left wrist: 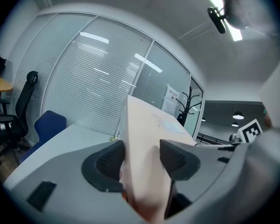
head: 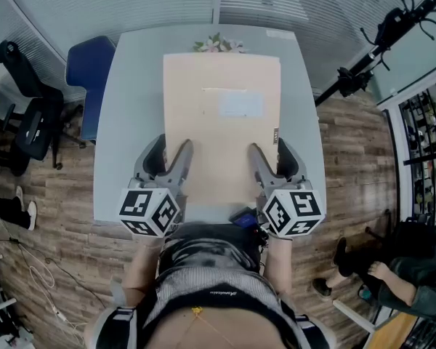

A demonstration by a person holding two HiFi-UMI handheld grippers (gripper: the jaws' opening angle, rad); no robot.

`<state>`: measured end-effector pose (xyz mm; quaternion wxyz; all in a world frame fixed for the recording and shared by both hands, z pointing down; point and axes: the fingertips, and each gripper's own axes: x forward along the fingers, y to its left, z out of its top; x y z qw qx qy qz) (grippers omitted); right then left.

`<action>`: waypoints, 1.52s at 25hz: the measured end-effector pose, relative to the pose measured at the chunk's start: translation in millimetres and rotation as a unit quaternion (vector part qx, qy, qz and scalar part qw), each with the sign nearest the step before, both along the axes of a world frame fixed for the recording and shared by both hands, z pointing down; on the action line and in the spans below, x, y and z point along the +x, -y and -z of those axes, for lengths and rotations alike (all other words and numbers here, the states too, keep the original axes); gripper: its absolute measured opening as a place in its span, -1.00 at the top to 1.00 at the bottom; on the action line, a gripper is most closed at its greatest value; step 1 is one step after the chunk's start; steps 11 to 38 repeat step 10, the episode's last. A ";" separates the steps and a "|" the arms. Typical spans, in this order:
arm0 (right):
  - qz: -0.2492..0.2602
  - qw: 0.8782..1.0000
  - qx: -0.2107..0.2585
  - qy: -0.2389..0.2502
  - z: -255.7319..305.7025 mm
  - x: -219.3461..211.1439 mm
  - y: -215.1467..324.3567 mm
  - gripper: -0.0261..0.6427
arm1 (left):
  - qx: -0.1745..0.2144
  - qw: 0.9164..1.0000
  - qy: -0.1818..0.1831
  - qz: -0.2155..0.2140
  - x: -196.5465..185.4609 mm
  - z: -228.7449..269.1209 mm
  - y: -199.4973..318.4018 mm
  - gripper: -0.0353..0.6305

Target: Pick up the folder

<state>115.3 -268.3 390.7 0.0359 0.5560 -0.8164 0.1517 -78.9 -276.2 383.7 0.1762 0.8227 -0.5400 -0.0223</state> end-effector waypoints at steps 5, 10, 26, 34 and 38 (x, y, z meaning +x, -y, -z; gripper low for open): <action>0.003 1.000 -0.002 -0.001 -2.1 0.4 0.7 0.13 | -0.003 1.000 0.001 0.002 0.3 -2.6 0.1 0.18; 0.003 1.000 -0.006 -0.002 -6.4 1.6 3.0 0.13 | -0.006 1.000 0.001 0.003 1.5 -6.2 2.3 0.18; 0.003 1.000 -0.006 -0.002 -6.4 1.6 3.0 0.13 | -0.006 1.000 0.001 0.003 1.5 -6.2 2.3 0.18; 0.003 1.000 -0.006 -0.002 -6.4 1.6 3.0 0.13 | -0.006 1.000 0.001 0.003 1.5 -6.2 2.3 0.18; 0.003 1.000 -0.006 -0.002 -6.4 1.6 3.0 0.13 | -0.006 1.000 0.001 0.003 1.5 -6.2 2.3 0.18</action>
